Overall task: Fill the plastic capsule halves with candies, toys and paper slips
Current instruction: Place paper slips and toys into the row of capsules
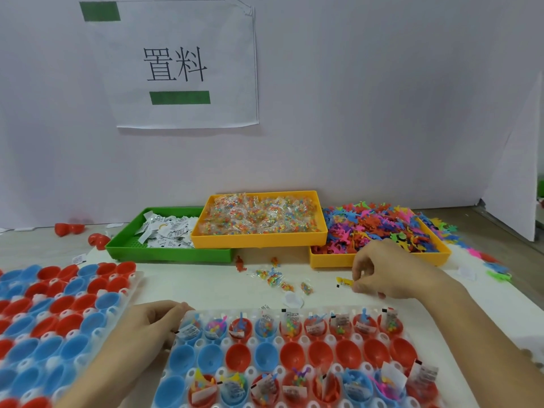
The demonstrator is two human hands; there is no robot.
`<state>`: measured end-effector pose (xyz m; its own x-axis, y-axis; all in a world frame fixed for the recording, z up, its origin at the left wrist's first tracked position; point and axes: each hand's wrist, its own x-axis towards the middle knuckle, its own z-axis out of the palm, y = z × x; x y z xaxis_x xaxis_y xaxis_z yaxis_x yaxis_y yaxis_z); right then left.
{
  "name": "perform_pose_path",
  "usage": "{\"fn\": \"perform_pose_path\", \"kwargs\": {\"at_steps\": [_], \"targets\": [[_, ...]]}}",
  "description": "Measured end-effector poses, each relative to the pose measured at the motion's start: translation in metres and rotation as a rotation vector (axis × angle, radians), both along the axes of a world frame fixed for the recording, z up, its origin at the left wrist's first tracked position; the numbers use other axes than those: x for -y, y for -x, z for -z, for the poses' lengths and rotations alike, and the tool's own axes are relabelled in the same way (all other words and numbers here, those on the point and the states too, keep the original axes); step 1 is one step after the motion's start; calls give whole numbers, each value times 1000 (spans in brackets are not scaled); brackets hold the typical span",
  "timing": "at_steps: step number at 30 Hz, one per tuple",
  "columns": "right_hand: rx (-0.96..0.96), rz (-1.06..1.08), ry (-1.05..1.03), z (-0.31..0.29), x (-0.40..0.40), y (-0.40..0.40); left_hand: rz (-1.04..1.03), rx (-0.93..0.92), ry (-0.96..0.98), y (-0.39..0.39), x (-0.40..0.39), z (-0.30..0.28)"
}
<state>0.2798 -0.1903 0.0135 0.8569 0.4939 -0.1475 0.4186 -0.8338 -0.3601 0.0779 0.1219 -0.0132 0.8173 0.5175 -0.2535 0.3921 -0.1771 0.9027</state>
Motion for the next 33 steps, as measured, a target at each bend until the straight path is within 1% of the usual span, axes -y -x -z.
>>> {"fn": "perform_pose_path", "kwargs": {"at_steps": [3, 9, 13, 15, 17, 20, 21, 22, 25, 26, 27, 28, 30, 31, 33], "targets": [[-3, -16, -7, 0, 0, 0, 21, -21, -23, -1, 2, 0], [8, -36, -70, -5, 3, -1, -2, 25, 137, -1, 7, -2], [23, -50, -131, -16, 6, 0, -52, 19, 199, -4, 7, -2], [35, -53, -156, -22, 10, 1, -71, -3, 186, -9, 7, -1], [45, -61, -178, -28, 14, 1, -87, -20, 121, -14, 8, 0], [62, -82, -268, -38, 17, 3, -77, -36, 21, -20, 10, 0], [68, -96, -301, -42, 16, 5, -64, -41, -43, -21, 9, -2], [70, -116, -335, -44, 15, 7, -44, -46, -150, -23, 7, -5], [61, -182, -424, -53, 9, 14, 30, -27, -598, -28, 4, -29], [57, -205, -450, -55, 6, 17, 50, 15, -693, -30, 7, -41], [54, -228, -474, -58, 3, 20, 83, 83, -732, -31, 11, -54], [48, -253, -500, -61, 0, 24, 140, 163, -728, -33, 17, -66], [13, -305, -573, -66, -7, 32, 302, 323, -641, -34, 36, -86], [-13, -336, -613, -69, -10, 36, 390, 375, -569, -34, 48, -95], [-60, -399, -672, -74, -18, 45, 539, 406, -408, -32, 70, -104]]}}
